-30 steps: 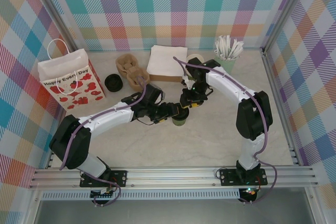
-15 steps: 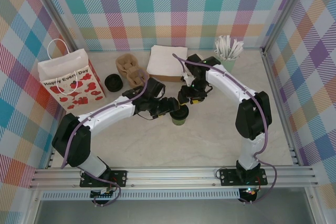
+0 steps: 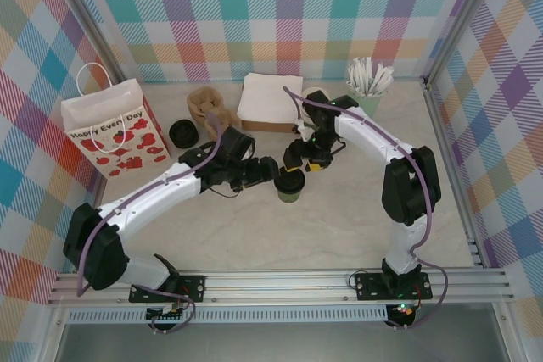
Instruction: Pack the takeout coffee
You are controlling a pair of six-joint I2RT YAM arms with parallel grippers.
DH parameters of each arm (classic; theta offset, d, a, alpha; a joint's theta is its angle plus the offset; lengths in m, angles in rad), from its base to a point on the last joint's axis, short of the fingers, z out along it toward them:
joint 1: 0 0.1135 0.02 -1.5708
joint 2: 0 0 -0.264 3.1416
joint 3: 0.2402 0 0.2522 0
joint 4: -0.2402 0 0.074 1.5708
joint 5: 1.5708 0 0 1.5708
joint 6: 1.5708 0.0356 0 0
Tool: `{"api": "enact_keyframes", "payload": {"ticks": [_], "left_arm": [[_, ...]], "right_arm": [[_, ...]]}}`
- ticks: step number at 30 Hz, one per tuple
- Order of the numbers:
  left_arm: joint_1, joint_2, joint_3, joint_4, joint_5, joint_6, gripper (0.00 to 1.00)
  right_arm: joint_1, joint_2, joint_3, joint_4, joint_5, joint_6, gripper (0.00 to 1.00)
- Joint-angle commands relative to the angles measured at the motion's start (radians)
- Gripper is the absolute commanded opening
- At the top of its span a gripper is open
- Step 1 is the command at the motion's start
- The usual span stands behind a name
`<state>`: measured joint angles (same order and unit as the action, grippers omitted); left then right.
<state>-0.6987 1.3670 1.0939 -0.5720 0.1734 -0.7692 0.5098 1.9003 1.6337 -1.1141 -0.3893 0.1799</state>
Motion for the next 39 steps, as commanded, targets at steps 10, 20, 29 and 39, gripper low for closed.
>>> {"api": "enact_keyframes", "payload": {"ticks": [10,20,29,39], "left_arm": [[0.022,-0.102,-0.087,-0.048,-0.019,-0.011,0.80],[0.021,-0.042,-0.104,0.056,0.087,-0.034,0.80],[0.012,0.011,-0.106,0.080,0.101,-0.042,0.78],[0.008,0.068,-0.117,0.099,0.095,-0.038,0.75]], "right_arm": [[-0.001,-0.073,-0.121,0.037,-0.173,-0.005,0.64],[0.039,-0.123,-0.228,0.128,-0.309,0.016,0.65],[0.025,-0.137,-0.189,0.075,-0.126,0.025,0.65],[0.026,-0.074,-0.108,0.074,-0.081,0.046,0.61]]}}
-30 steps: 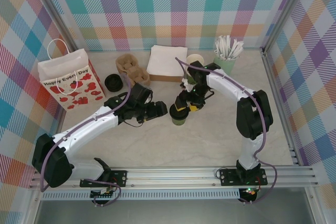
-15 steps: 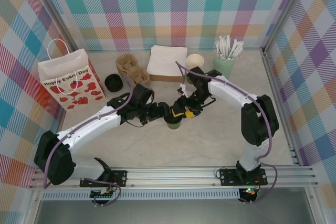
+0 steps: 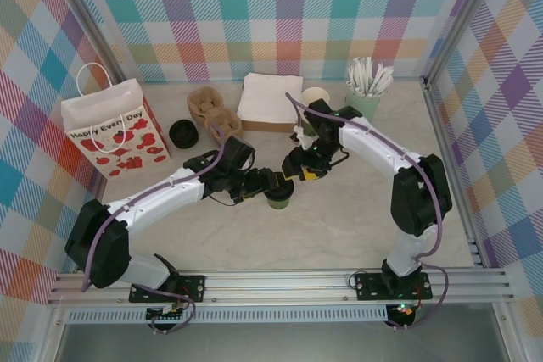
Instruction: Pack the takeout coffee
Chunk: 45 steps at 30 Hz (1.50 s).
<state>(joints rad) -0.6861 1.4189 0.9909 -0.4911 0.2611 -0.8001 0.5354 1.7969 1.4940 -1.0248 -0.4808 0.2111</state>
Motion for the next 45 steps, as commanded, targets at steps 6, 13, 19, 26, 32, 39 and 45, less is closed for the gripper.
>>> {"api": "enact_keyframes", "payload": {"ticks": [6,13,19,26,32,39,45], "left_arm": [[-0.007,0.039,-0.023,0.002,-0.006,0.000,0.71],[-0.011,0.027,-0.056,-0.042,-0.035,0.012,0.64],[-0.011,0.020,-0.109,-0.047,-0.057,0.010,0.60],[-0.012,0.019,-0.123,-0.002,-0.042,-0.002,0.60],[-0.011,0.000,-0.029,-0.008,-0.039,0.008,0.70],[-0.011,-0.104,0.019,-0.086,-0.150,0.030,0.80],[-0.010,-0.315,-0.055,-0.181,-0.330,0.037,0.90]], "right_arm": [[0.007,0.067,0.046,-0.029,0.018,0.008,0.57],[0.011,0.086,0.029,-0.053,0.070,0.006,0.51],[0.015,0.104,0.010,-0.079,0.132,-0.002,0.49],[0.015,0.047,0.013,-0.024,0.127,0.001,0.57],[0.016,-0.050,0.025,0.036,0.155,0.006,0.72],[0.034,-0.145,0.006,0.033,0.243,-0.004,0.88],[0.133,-0.155,0.016,-0.017,0.397,-0.007,1.00]]}}
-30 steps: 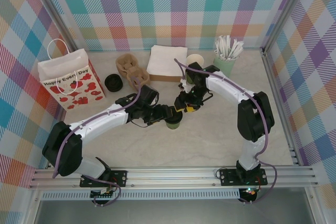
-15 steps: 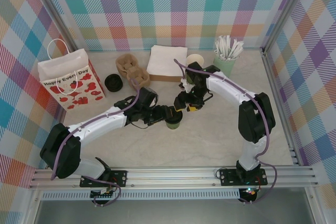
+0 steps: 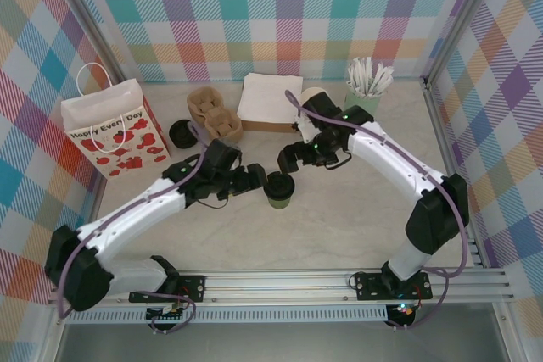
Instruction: Pack the takeout coffee
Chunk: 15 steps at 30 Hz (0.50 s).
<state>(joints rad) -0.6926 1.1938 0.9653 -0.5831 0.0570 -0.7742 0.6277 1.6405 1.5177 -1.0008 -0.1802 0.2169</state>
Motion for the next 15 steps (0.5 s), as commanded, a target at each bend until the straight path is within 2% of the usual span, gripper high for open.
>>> {"api": "enact_keyframes", "payload": {"ticks": [1,6,8,15], "left_arm": [[-0.002,-0.129,-0.047,-0.102,-0.153,0.007,0.92],[0.009,-0.283,-0.126,-0.125,-0.218,-0.016,1.00],[0.014,-0.318,-0.149,-0.132,-0.226,-0.028,1.00],[0.018,-0.352,-0.180,-0.154,-0.223,-0.039,1.00]], "right_arm": [[0.065,0.009,0.002,-0.052,0.133,-0.010,1.00],[0.157,0.107,0.096,-0.148,0.255,-0.030,1.00],[0.185,0.152,0.137,-0.181,0.284,-0.042,1.00],[0.211,0.232,0.205,-0.206,0.253,-0.049,1.00]]}}
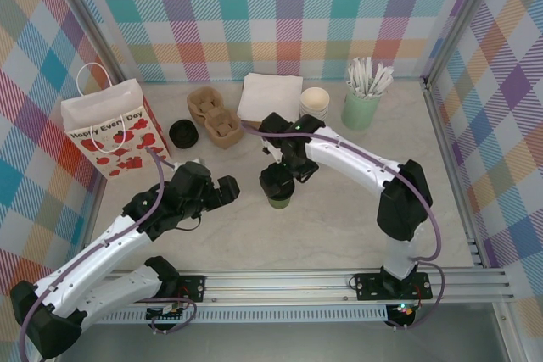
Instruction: Pack the takeout coffee
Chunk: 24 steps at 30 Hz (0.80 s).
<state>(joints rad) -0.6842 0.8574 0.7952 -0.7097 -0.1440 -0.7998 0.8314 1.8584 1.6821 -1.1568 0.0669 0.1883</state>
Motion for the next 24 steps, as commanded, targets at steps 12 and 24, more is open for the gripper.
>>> {"api": "enact_keyframes", "payload": {"ticks": [12,24], "left_arm": [[0.012,0.001,-0.019,-0.016,-0.015,-0.011,1.00],[0.014,0.017,-0.019,-0.005,-0.008,-0.012,1.00]], "right_arm": [[0.017,0.066,0.069,-0.038,-0.055,-0.023,1.00],[0.020,0.088,0.074,-0.037,-0.068,-0.026,1.00]]}}
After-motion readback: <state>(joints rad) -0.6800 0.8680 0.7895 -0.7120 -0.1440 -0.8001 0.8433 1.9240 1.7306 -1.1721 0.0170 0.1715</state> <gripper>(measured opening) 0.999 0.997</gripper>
